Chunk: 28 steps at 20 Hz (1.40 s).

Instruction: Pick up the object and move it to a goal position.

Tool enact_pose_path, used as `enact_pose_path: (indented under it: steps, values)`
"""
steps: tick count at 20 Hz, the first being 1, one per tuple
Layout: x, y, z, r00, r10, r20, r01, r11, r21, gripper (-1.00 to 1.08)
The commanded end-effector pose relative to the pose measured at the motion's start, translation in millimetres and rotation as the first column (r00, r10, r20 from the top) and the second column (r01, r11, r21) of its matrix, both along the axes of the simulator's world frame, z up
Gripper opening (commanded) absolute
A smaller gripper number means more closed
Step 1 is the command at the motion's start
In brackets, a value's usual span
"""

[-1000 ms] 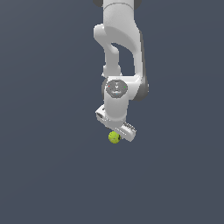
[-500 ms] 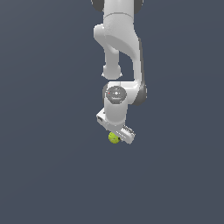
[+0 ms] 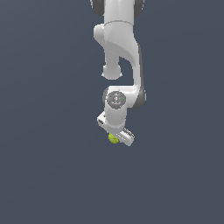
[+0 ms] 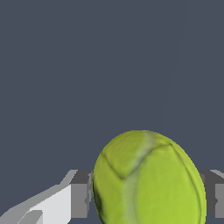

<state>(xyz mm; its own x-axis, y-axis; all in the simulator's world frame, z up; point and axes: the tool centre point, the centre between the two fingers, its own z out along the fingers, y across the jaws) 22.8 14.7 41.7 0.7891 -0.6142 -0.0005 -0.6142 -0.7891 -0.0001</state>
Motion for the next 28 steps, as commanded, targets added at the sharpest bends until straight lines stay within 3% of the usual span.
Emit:
enact_pose_path:
  steps: [1,15,28]
  values:
    - [0.2,-0.6,-0.6,1.000,-0.001,0.000,0.001,1.000,0.000,-1.00]
    - [4.1,-3.2,15.4,1.000,0.000,0.000,0.000,1.000,0.000,-1.00]
    - [30.0,-26.4,116.3,1.000,-0.001,0.000,0.001,1.000,-0.001,-1.00]
